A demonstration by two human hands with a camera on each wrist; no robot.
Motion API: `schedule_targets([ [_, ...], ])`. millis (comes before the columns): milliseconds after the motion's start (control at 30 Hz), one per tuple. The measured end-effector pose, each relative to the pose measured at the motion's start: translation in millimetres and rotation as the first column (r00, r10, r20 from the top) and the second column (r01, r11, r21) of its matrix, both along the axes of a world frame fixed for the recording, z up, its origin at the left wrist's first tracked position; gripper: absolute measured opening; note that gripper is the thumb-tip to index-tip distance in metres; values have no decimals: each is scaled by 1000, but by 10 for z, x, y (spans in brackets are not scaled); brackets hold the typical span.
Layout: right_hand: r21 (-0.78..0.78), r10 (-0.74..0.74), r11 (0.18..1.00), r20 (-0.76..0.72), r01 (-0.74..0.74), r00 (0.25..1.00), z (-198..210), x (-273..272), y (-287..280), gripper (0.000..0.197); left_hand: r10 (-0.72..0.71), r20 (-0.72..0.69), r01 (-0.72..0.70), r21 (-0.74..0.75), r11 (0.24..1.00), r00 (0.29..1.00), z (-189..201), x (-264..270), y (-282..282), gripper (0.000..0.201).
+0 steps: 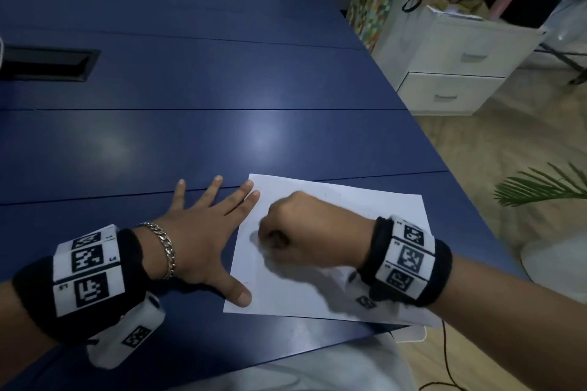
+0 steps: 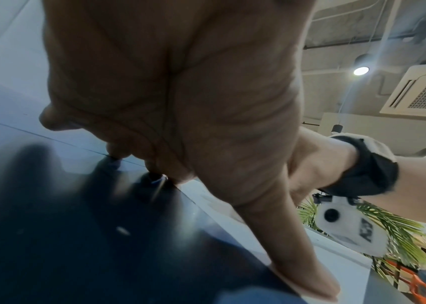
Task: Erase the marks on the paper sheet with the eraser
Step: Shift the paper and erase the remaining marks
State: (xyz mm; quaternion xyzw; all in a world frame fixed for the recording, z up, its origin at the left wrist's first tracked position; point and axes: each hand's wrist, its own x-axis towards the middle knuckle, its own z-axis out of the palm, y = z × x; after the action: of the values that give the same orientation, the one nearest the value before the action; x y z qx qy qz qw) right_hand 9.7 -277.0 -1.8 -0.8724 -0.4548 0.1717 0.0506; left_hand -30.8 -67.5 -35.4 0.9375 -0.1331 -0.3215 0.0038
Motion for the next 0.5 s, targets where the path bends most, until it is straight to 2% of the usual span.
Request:
schedule_targets([
  [67, 67, -105, 993, 40, 102, 994, 61, 189, -102, 7, -6, 6, 6, -7, 1000, 1000, -2, 4, 2, 163],
  [167, 162, -227, 963, 44, 217, 973, 190, 313, -389, 7, -15, 21, 15, -24, 1000, 1000, 6, 58, 69, 161],
  [300, 112, -353, 930, 15, 350, 935, 313, 281, -947, 5, -31, 84, 33, -23, 999, 996, 88, 268, 323, 157],
  [367, 55, -424, 904, 3, 423, 906, 289, 216, -1228, 6, 6, 113, -1, -43, 999, 994, 168, 379, 449, 152],
  [400, 18, -446, 895, 14, 446, 895, 236, 159, -1346, 6, 54, 132, -45, -66, 997, 990, 199, 416, 499, 144],
  [433, -14, -455, 890, 36, 456, 890, 173, 82, -1433, 7, 116, 169, -101, -95, 990, 979, 219, 437, 540, 126],
  [500, -33, -466, 883, 56, 468, 883, 39, -104, -1518, 5, 250, 257, -222, -132, 966, 934, 221, 430, 564, 74],
])
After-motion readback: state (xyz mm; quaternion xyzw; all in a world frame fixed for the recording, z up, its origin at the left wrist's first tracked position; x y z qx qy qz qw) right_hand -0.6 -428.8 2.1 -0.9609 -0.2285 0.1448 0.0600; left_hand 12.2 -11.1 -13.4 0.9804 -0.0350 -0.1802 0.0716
